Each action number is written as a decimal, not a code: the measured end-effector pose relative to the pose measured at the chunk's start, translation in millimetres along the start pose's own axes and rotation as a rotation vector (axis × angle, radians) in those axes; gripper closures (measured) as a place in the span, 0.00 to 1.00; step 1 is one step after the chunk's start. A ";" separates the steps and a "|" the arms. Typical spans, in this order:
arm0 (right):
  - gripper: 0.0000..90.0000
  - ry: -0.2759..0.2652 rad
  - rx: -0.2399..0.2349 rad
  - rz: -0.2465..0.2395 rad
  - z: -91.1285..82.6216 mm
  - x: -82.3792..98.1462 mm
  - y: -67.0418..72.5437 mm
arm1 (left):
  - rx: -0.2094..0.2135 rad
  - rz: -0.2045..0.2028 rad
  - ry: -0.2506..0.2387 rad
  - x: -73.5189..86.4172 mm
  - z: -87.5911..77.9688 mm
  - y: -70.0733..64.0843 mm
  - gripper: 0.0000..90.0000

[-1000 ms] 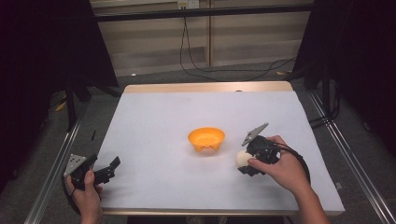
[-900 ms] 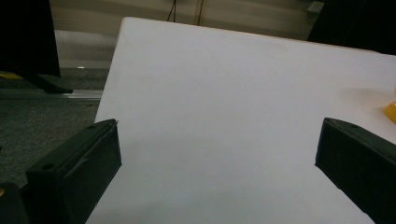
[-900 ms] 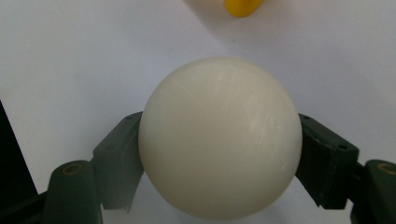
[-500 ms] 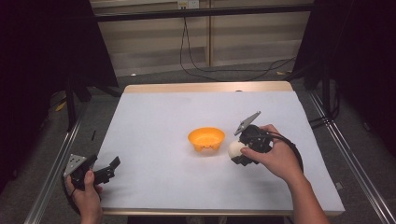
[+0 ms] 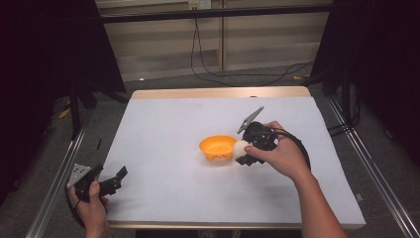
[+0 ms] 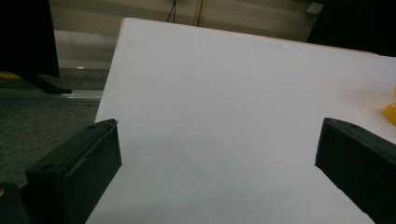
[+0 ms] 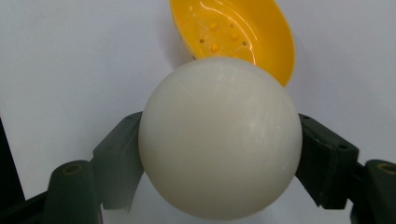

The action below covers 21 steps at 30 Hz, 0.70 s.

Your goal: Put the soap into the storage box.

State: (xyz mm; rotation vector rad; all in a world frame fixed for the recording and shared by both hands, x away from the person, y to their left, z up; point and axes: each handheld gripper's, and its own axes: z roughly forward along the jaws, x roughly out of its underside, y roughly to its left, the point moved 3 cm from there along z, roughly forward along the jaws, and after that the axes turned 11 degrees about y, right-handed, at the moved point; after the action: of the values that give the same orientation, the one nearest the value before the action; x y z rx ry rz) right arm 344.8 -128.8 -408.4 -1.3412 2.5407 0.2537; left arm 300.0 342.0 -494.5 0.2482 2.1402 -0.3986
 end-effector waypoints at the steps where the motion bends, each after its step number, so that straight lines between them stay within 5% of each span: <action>1: 0.28 0.000 0.000 0.000 0.0 0.0 0.0 | 0.000 0.000 0.000 0.0 0.0 0.0 0.00; 21: 0.28 0.003 -0.016 -0.022 16.1 -48.8 -5.9 | -0.002 -0.004 -0.001 0.1 -0.4 0.3 0.00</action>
State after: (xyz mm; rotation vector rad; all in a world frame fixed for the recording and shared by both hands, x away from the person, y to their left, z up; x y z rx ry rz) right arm 378.5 -89.5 -409.1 -1.3754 2.5302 0.2681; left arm 299.7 342.5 -494.5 0.2427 2.1399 -0.3984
